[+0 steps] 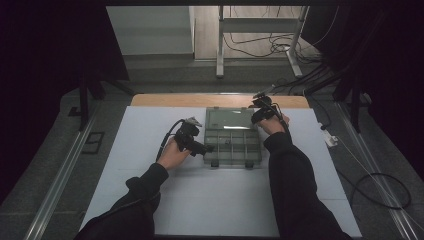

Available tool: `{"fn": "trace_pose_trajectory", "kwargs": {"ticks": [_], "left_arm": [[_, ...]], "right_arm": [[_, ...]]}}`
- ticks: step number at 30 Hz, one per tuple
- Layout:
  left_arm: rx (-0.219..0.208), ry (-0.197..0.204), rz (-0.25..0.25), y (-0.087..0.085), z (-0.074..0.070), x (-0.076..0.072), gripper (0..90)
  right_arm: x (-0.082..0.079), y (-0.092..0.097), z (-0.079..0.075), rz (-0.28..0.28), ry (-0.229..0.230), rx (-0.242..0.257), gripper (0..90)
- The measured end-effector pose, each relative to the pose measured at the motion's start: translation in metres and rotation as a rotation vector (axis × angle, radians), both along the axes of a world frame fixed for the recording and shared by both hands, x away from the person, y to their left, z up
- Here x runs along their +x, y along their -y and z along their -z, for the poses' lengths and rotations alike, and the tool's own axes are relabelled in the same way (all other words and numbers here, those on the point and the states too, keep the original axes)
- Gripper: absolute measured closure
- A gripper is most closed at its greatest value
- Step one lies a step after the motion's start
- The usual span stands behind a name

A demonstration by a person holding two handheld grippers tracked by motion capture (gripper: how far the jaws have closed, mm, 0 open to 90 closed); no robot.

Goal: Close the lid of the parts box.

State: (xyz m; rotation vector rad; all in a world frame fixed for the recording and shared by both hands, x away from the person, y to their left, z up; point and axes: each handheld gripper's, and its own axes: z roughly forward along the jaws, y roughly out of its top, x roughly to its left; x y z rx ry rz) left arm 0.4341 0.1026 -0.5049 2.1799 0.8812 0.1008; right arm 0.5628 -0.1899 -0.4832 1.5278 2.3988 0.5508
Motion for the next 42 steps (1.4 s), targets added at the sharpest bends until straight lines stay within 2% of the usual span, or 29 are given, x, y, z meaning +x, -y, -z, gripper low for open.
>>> {"fn": "trace_pose_trajectory", "kwargs": {"ticks": [5,9,15,20,25,28,38,42], "left_arm": [[0.006,-0.008,-0.002,0.000,0.001,0.001,0.0],[0.011,-0.010,-0.010,0.001,0.000,0.001,0.0],[0.069,-0.003,-0.050,0.004,0.000,0.004,0.5],[0.050,-0.014,-0.048,-0.002,-0.004,0.010,0.0],[0.033,-0.018,-0.062,-0.011,-0.009,0.018,3.0],[0.030,-0.017,-0.076,-0.016,-0.012,0.024,11.5],[-0.001,-0.023,-0.094,-0.023,-0.010,0.047,65.0],[0.000,-0.021,-0.102,-0.022,-0.009,0.054,81.1]], "right_arm": [[0.003,-0.001,0.000,0.044,-0.009,0.010,78.0],[0.006,-0.002,0.000,0.115,-0.024,0.022,82.1],[0.008,-0.006,-0.001,0.228,-0.054,0.040,86.6],[0.007,-0.006,-0.003,0.276,-0.062,0.070,88.1],[0.003,-0.003,-0.007,0.285,-0.037,0.098,88.3],[0.000,-0.001,-0.009,0.282,-0.020,0.109,88.2],[-0.009,0.005,-0.014,0.271,0.035,0.154,88.1],[-0.012,0.007,-0.015,0.266,0.054,0.166,88.1]]}}
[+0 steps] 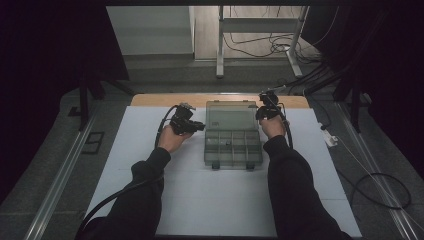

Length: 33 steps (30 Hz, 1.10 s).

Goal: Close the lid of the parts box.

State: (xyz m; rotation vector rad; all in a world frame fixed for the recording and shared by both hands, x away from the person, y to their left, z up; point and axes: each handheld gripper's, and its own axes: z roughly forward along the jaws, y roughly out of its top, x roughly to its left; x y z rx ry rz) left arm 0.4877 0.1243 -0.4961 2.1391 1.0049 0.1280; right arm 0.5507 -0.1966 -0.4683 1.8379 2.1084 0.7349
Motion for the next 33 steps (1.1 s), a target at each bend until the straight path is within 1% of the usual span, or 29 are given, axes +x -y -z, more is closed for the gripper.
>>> {"fn": "trace_pose_trajectory", "kwargs": {"ticks": [1,3,6,9,14,18,21,23,28,33], "left_arm": [[0.002,-0.001,-0.003,0.000,0.001,0.002,84.7],[0.010,-0.002,-0.011,0.002,0.002,0.006,88.8],[0.014,-0.007,-0.019,0.003,0.005,0.010,88.9],[0.038,-0.011,-0.025,0.004,0.008,0.014,89.0],[0.049,-0.018,-0.046,0.006,0.013,0.021,89.0],[0.066,-0.022,-0.052,0.008,0.016,0.026,88.9],[0.073,-0.020,-0.053,0.011,0.018,0.030,88.9],[0.085,-0.017,-0.056,0.014,0.020,0.032,88.9],[0.080,-0.019,-0.072,0.019,0.023,0.038,89.0],[0.054,-0.017,-0.096,0.020,0.025,0.042,88.9]], "right_arm": [[-0.001,0.000,0.000,0.000,0.004,0.001,88.0],[-0.002,0.001,-0.001,-0.003,0.012,0.006,88.0],[-0.005,0.002,-0.002,-0.007,0.028,0.010,88.0],[-0.007,0.002,-0.003,-0.009,0.040,0.011,88.0],[-0.011,0.003,-0.005,-0.014,0.058,0.017,88.1],[-0.014,0.003,-0.008,-0.017,0.073,0.020,88.1],[-0.016,0.003,-0.009,-0.017,0.083,0.022,88.2],[-0.018,0.003,-0.010,-0.019,0.090,0.021,88.2],[-0.021,0.004,-0.012,-0.023,0.106,0.026,88.3],[-0.025,0.005,-0.013,-0.030,0.121,0.033,88.3]]}}
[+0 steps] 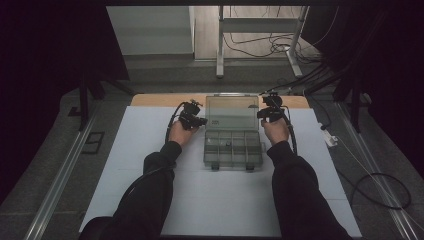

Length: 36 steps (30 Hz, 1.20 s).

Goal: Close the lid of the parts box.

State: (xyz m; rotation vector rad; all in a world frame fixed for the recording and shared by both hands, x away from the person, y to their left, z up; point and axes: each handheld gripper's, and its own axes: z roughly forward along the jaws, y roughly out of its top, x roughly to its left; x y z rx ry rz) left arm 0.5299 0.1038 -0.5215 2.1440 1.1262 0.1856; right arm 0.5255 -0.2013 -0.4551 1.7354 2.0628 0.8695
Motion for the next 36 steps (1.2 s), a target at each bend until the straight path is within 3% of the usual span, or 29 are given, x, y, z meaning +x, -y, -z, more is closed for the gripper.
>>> {"fn": "trace_pose_trajectory", "kwargs": {"ticks": [8,15,20,29,36], "left_arm": [[-0.021,0.016,-0.015,0.001,-0.004,0.008,89.0],[-0.049,0.058,-0.012,0.000,-0.017,0.013,89.0],[-0.080,0.072,0.003,-0.004,-0.023,0.010,89.0],[-0.100,0.086,0.037,-0.009,-0.028,0.002,89.0],[-0.123,0.098,0.055,-0.011,-0.032,-0.005,89.0]], "right_arm": [[-0.007,-0.002,-0.001,-0.011,0.030,-0.004,88.3],[-0.017,-0.001,-0.002,-0.013,0.064,-0.023,88.1],[-0.022,-0.001,-0.003,-0.021,0.082,-0.017,88.1],[-0.031,-0.004,-0.006,-0.037,0.116,-0.052,87.7],[-0.038,-0.002,-0.011,-0.061,0.126,-0.047,85.3]]}}
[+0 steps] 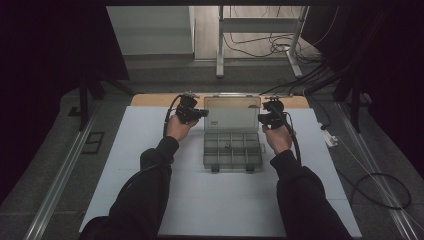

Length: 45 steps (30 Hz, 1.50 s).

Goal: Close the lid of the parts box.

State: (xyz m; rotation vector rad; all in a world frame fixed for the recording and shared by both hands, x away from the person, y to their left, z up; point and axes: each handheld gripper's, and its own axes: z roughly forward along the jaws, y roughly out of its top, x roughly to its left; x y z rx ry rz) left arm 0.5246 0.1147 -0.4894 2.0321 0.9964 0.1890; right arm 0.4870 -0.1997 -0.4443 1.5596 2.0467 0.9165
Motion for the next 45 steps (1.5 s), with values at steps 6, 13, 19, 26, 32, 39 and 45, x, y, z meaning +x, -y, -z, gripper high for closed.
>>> {"fn": "trace_pose_trajectory", "kwargs": {"ticks": [6,13,19,26,32,39,45], "left_arm": [[-0.031,-0.002,0.015,-0.003,-0.001,-0.007,89.0],[-0.025,0.008,0.029,-0.003,-0.004,-0.014,88.9],[-0.009,0.016,0.043,-0.002,-0.007,-0.020,88.9],[-0.008,0.023,0.063,-0.003,-0.012,-0.029,88.9],[-0.023,0.019,0.078,-0.005,-0.017,-0.038,88.9],[-0.022,0.015,0.112,-0.003,-0.024,-0.049,88.7],[-0.002,0.020,0.144,-0.001,-0.032,-0.059,88.7]], "right_arm": [[-0.006,0.002,-0.003,-0.041,-0.023,0.020,76.7],[-0.017,0.011,-0.005,-0.104,-0.075,0.035,76.4],[-0.027,0.019,-0.007,-0.151,-0.078,0.021,87.8],[-0.038,0.013,-0.011,-0.229,-0.040,0.006,88.7],[-0.045,0.011,-0.014,-0.269,-0.023,0.019,88.7],[-0.054,0.013,-0.020,-0.287,-0.013,0.030,88.7],[-0.064,0.016,-0.024,-0.307,-0.012,0.033,88.7]]}}
